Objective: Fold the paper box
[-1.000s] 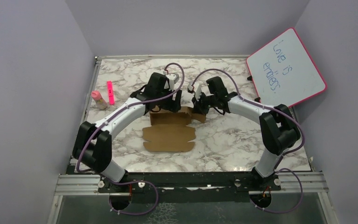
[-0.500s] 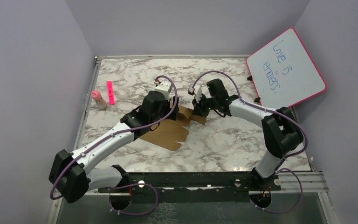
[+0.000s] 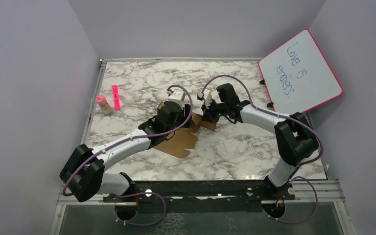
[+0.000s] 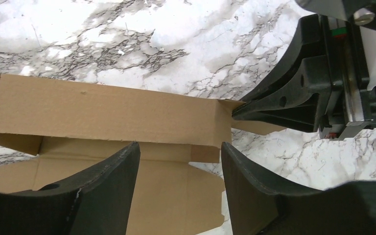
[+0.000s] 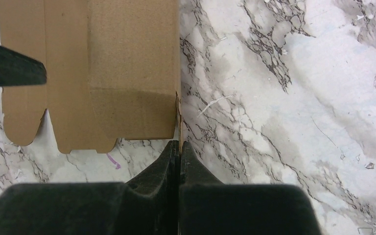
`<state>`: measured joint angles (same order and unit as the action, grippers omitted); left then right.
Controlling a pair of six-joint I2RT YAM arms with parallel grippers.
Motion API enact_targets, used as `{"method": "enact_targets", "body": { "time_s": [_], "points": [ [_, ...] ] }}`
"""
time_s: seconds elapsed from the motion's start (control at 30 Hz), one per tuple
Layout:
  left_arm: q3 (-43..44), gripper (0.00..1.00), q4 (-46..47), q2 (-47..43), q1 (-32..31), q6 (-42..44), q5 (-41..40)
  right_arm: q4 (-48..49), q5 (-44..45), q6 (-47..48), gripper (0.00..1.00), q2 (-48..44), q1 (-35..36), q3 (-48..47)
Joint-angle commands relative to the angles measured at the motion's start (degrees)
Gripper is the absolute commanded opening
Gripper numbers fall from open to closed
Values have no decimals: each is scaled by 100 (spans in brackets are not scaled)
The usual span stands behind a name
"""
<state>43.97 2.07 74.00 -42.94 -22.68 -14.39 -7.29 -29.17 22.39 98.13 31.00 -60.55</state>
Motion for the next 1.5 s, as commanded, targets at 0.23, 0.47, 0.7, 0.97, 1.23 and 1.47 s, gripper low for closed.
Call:
{"method": "enact_targets", "body": {
  "time_s": [0.23,0.47,0.7,0.97,1.23,1.47],
  "points": [
    [141,70,569,246,-735,708,-1390,118,32,-61,2,31,56,0],
    [233,74,769,736,-969,1154,-1798,98,-20,-68,2,97,59,-27],
    [233,75,1100,1058,-1060,1464,-2076,35,-100,-63,2,182,56,-82],
    [116,65,1278,1217,-1076,1519,-2548,17,-147,-75,2,181,55,-87],
    [129,62,1359,1502,-1145,1579,-2739,-34,-230,-80,2,229,70,-123],
    [-72,59,1441,1353,-1177,1421,-2763,-70,-217,-135,2,132,80,-148]
  ]
}}
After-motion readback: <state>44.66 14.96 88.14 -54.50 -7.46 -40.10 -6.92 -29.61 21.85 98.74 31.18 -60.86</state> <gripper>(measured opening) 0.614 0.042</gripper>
